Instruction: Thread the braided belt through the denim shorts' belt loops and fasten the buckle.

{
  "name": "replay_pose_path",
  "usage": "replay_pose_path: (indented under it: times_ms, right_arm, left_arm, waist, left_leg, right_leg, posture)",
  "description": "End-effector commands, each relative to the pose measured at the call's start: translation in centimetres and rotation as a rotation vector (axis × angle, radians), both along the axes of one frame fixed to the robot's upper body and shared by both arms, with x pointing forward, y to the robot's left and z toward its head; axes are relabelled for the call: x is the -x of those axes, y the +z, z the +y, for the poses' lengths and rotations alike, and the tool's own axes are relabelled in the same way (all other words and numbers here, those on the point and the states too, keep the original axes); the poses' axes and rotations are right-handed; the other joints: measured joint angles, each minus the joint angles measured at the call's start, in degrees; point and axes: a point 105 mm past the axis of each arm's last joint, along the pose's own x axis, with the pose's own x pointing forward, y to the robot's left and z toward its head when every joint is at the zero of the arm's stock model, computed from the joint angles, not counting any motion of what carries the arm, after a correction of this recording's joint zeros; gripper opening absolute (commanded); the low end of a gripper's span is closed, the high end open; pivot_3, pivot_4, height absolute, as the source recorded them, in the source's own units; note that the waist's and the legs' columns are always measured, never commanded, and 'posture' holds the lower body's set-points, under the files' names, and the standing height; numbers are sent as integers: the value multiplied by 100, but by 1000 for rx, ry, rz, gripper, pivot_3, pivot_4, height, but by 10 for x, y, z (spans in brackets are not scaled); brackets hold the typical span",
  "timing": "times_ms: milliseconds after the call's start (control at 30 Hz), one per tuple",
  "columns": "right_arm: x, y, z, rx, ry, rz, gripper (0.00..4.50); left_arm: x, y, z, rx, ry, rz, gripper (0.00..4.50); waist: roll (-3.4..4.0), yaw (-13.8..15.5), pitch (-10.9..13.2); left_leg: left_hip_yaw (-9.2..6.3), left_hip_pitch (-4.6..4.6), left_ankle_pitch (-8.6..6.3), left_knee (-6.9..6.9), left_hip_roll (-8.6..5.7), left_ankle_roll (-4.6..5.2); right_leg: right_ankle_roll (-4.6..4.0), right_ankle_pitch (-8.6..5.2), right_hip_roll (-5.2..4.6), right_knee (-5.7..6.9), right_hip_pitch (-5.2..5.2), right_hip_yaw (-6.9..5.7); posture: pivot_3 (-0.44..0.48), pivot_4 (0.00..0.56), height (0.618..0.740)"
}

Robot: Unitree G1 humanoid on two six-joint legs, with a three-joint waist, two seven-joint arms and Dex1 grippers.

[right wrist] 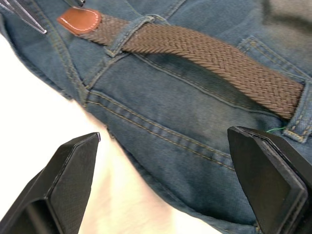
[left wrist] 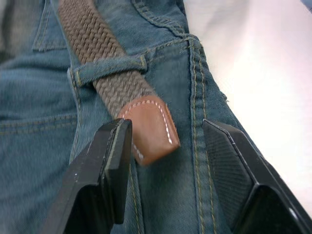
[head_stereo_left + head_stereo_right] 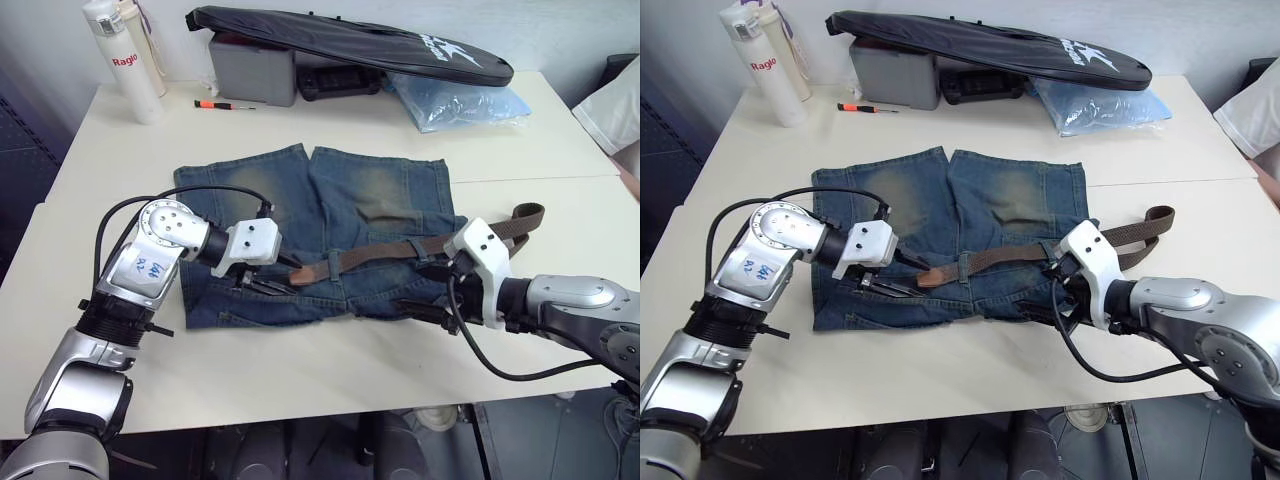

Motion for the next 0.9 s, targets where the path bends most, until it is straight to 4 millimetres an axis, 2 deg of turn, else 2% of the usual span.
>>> replay_pose_path:
  times_ms: [33,267,367,500,600,700,900]
  right_arm:
    - [-2,8,-4,3,-26,-49,4500]
    - [-5,10,-8,17,-47,-64,4500]
    - [-6,10,-8,21,-50,-63,4500]
    - [-8,8,-11,24,-66,-53,4500]
    - [-12,3,-17,31,-104,-31,4500]
    - [-22,-4,-29,19,-188,-15,3701]
    - [-41,-22,-36,-63,-291,41,941]
  left_arm:
    - [-8,-6,3,-37,16,-65,2647]
    - [-14,-13,-3,-30,29,-89,2647]
    - [-15,-8,-5,-6,29,-81,1823]
    - [-15,-1,-5,28,31,-57,51]
    - [-16,7,0,33,34,-56,17]
    - [-16,16,5,40,43,-60,0]
    - [-15,20,6,48,51,-65,0]
  waist:
    - [0,-3,0]
    - [0,-1,0]
    - [0,6,0]
    - [0,6,0]
    - [0,-3,0]
    - [0,-8,0]
    - [0,-21,0]
  left_leg:
    - [0,1,0,0,0,0]
    - [0,0,0,0,0,1]
    - [0,0,-1,3,0,1]
    - [-1,0,-1,3,0,2]
    - [0,0,-1,3,0,3]
    - [0,0,-1,3,0,2]
    - [2,0,-1,1,0,2]
  right_leg:
    - [0,1,0,0,0,0]
    - [0,1,0,0,0,0]
    - [2,3,0,-1,3,0]
    - [2,3,0,-1,3,0]
    - [2,3,0,-2,3,0]
    - [2,3,0,-2,3,0]
    - [2,4,0,-2,2,0]
  posture:
    - [0,150,740]
    - [0,150,740]
    - [0,150,740]
    - [0,150,740]
    - [0,150,740]
    - [0,150,740]
    - [0,150,740]
